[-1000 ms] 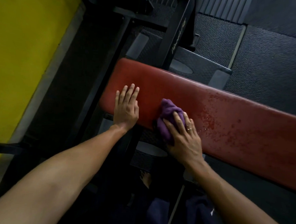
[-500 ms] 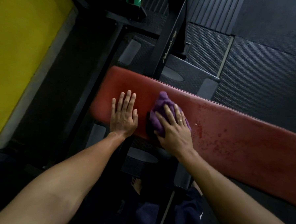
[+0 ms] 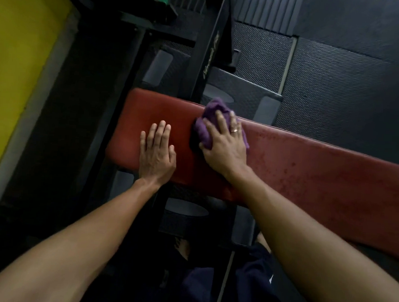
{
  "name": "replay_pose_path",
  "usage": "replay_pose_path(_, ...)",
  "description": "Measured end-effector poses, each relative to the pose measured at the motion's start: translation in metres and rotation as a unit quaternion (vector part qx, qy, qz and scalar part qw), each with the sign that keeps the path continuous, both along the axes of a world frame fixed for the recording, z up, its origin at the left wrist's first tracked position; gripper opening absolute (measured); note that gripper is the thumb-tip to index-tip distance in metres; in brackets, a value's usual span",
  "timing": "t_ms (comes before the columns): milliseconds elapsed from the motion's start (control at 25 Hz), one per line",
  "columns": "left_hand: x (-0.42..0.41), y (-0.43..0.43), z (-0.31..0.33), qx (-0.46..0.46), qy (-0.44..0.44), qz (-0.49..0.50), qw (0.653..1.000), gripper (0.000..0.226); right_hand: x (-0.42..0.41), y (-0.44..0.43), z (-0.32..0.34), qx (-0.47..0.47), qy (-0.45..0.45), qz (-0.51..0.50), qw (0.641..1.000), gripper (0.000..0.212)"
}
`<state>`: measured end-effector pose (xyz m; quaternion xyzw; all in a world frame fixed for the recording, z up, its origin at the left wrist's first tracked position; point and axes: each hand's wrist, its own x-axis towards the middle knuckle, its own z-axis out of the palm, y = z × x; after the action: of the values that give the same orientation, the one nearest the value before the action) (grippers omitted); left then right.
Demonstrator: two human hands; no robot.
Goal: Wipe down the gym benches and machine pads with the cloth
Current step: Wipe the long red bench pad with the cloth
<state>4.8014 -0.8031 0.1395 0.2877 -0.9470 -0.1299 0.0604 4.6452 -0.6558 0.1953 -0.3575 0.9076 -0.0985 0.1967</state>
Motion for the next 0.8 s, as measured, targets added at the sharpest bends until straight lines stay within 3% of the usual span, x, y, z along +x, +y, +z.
replay_pose_path(120, -0.016, 0.004, 0.006, 0.011, 0.006, -0.005, 1.000, 0.062, 0.025, 0.066, -0.005, -0.029, 0.052, 0.115, 0.992, 0.073)
replay_pose_path(200, -0.030, 0.008, 0.010, 0.019, 0.005, -0.035, 0.999, 0.062, 0.011, 0.108, -0.007, -0.003, 0.076, 0.123, 0.990, 0.075)
replay_pose_path(320, -0.052, 0.019, 0.011, 0.019, 0.017, -0.071, 0.997, 0.061, -0.023, 0.097, -0.002, 0.050, 0.081, 0.012, 0.995, 0.077)
replay_pose_path(440, -0.071, 0.030, 0.007, 0.020, 0.027, -0.078, 0.996, 0.061, -0.044, 0.021, -0.005, 0.066, 0.001, -0.101, 0.993, 0.076)
replay_pose_path(560, -0.080, 0.039, 0.003, 0.016, 0.039, -0.096, 0.994, 0.060, -0.047, 0.016, -0.006, 0.040, -0.014, -0.016, 0.999, 0.079)
replay_pose_path(680, -0.087, 0.053, 0.007, 0.031, 0.025, -0.094, 0.995, 0.059, -0.046, 0.094, -0.001, 0.019, 0.065, 0.098, 0.993, 0.080)
replay_pose_path(800, -0.093, 0.066, 0.005, 0.024, -0.011, -0.095, 0.995, 0.060, -0.077, 0.149, 0.006, 0.087, 0.055, 0.071, 0.992, 0.091)
